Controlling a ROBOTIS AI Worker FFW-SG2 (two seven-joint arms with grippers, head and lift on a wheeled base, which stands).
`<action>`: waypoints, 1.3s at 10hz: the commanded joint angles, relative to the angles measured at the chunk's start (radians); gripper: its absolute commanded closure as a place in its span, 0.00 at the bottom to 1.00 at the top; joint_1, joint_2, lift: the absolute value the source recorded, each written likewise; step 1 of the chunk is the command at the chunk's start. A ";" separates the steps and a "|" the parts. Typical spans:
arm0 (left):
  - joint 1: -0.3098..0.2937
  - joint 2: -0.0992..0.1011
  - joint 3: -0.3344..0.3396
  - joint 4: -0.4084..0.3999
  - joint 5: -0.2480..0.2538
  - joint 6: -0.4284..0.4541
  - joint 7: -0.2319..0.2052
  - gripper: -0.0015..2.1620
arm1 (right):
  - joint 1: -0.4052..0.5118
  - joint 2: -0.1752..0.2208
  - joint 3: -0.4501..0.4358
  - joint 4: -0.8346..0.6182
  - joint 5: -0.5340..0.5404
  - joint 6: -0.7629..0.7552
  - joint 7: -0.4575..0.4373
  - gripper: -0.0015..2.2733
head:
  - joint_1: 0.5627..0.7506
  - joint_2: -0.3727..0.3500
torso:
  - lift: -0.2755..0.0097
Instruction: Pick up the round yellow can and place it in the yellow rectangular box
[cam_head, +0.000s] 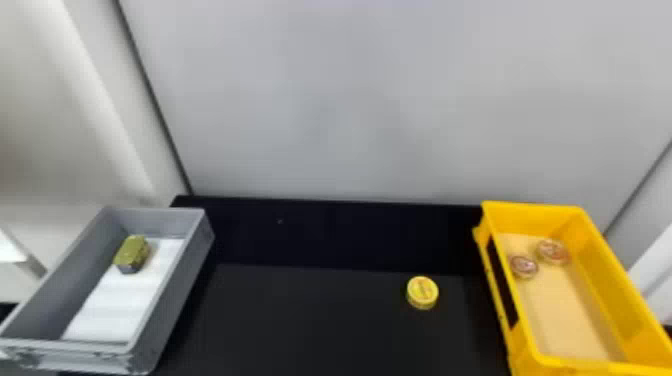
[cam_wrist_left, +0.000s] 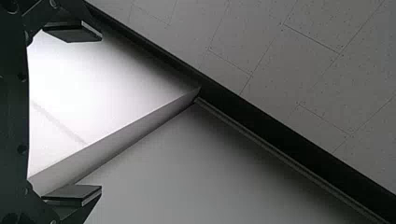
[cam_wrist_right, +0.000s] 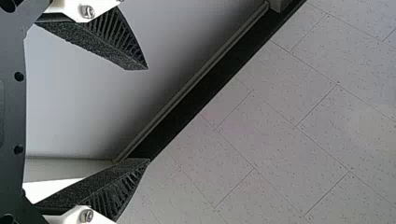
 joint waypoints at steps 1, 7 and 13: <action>0.000 0.000 0.000 0.000 0.000 0.000 -0.001 0.06 | -0.001 -0.001 0.002 0.002 0.000 0.003 0.001 0.03 | 0.53 0.59 | 0.93; -0.001 0.003 -0.003 0.000 0.000 -0.001 0.001 0.06 | 0.002 -0.001 0.002 0.002 0.000 0.006 0.001 0.03 | 0.53 0.59 | 0.93; 0.000 0.001 -0.007 0.003 0.000 -0.001 -0.001 0.06 | 0.009 0.001 0.002 0.000 0.000 0.008 0.001 0.03 | 0.53 0.59 | 0.93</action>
